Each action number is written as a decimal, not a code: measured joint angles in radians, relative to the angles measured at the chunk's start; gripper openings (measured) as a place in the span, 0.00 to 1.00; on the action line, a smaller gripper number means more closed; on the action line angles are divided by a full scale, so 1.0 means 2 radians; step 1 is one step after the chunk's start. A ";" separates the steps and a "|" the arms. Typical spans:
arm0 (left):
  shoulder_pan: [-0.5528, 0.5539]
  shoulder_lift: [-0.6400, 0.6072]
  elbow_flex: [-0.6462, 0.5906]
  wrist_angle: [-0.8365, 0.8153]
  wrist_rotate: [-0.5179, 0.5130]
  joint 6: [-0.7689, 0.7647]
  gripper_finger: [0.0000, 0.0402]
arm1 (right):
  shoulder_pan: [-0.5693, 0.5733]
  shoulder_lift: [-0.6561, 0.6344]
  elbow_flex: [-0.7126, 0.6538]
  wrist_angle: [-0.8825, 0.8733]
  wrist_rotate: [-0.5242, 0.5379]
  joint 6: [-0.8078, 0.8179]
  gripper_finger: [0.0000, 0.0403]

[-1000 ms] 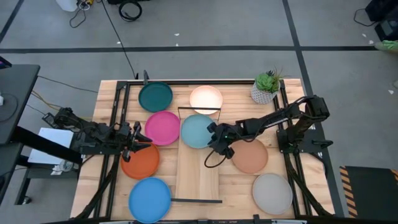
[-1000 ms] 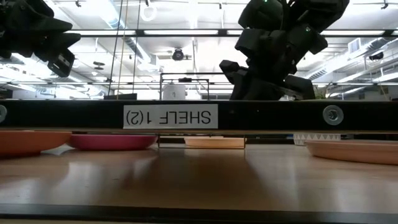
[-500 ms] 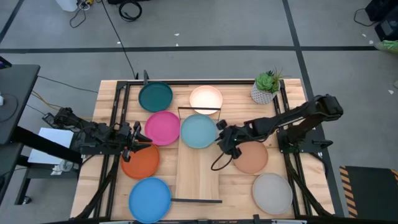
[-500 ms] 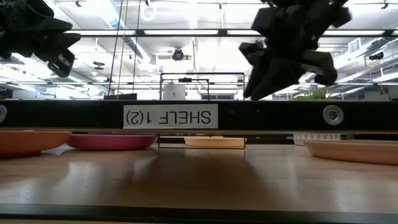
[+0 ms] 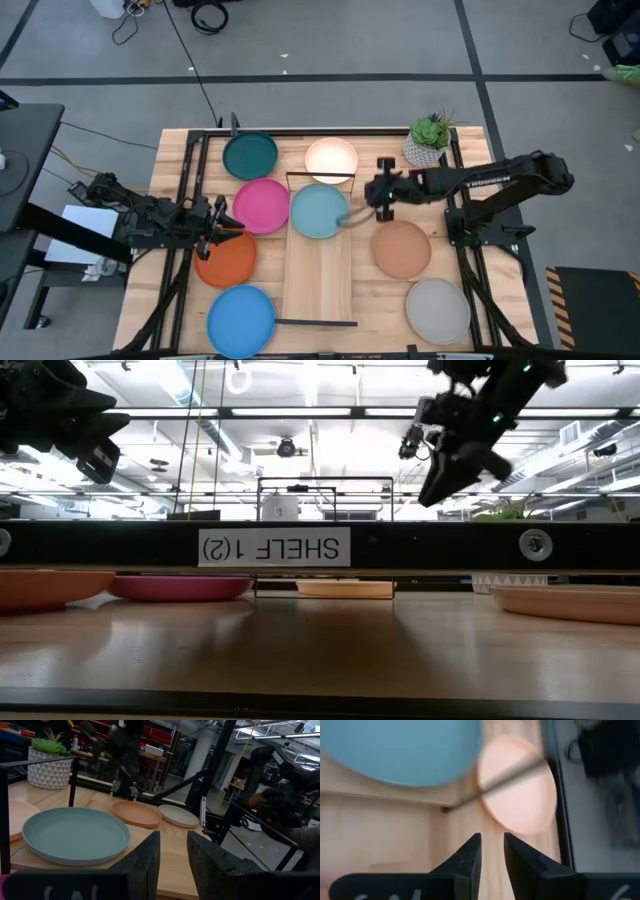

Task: Place and stack plates onto a shelf
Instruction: Stack the peach plate on top of the light blue plate on the shelf

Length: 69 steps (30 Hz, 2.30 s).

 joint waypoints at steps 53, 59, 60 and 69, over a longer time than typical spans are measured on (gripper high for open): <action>0.000 0.000 0.000 0.000 -0.002 0.000 0.26 | -0.330 0.371 0.253 -0.006 -0.242 0.111 0.37; 0.000 0.000 0.000 0.000 -0.002 0.000 0.26 | -0.329 0.376 0.253 -0.006 -0.251 0.112 0.29; 0.000 0.000 0.000 0.000 -0.002 0.000 0.26 | -0.329 0.377 0.253 -0.006 -0.251 0.112 0.27; 0.000 0.000 0.000 0.000 -0.002 0.000 0.26 | -0.335 0.378 0.254 0.000 -0.261 0.102 0.04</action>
